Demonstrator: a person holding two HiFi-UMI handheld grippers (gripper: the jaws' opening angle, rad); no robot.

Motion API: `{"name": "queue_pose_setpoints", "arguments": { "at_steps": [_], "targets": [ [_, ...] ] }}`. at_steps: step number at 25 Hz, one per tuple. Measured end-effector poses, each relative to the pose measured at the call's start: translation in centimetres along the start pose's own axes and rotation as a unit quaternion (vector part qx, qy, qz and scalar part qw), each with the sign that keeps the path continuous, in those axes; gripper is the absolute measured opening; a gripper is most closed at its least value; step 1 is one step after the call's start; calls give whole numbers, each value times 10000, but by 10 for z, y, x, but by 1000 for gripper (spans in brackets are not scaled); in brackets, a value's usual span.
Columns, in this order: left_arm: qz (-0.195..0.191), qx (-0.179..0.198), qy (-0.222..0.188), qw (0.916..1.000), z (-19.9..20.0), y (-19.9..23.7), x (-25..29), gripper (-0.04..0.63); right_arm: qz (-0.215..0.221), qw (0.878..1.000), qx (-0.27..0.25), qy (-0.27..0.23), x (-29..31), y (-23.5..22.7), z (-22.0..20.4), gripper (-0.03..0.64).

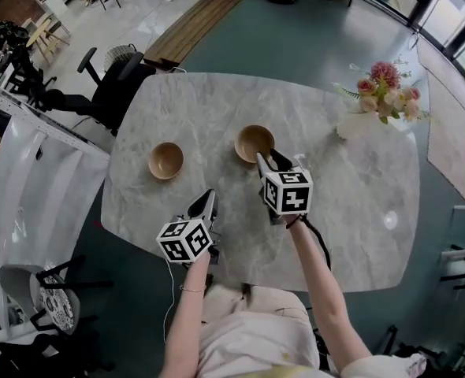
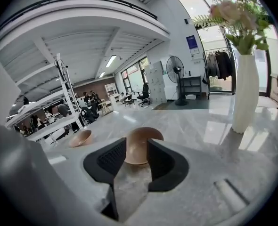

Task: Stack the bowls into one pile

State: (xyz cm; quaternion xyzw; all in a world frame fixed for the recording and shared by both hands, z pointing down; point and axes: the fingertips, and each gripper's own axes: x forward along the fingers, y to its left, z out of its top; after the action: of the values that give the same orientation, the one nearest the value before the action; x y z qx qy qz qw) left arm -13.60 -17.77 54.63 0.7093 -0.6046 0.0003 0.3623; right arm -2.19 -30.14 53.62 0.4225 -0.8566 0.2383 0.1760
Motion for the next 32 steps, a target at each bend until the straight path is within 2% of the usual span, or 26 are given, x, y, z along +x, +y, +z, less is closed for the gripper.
{"name": "queue_pose_setpoints", "arguments": {
  "at_steps": [2, 6, 10, 20, 27, 32],
  "targets": [
    [16, -10, -97, 10000, -2, -5, -8, 0, 90, 9999, -39, -24, -7, 9, -5, 125],
    [101, -76, -289, 9995, -9, -12, -27, 0, 150, 9996, -230, -41, -25, 20, -12, 36],
    [207, -105, -517, 9984, -10, -16, -47, 0, 247, 9992, -288, -89, -41, 30, -15, 8],
    [449, -85, -1037, 9936, 2, -16, -88, 0, 709, 9968, -307, -208, -60, 68, -15, 7],
    [671, -228, -1229, 9899, 7, 10, -106, 0, 1060, 9938, -249, -203, -48, 101, -18, 6],
    [742, -311, -1245, 9890, 13, 35, -114, 0, 1115, 9933, -266, -148, -30, 122, -19, 7]
  ]
}}
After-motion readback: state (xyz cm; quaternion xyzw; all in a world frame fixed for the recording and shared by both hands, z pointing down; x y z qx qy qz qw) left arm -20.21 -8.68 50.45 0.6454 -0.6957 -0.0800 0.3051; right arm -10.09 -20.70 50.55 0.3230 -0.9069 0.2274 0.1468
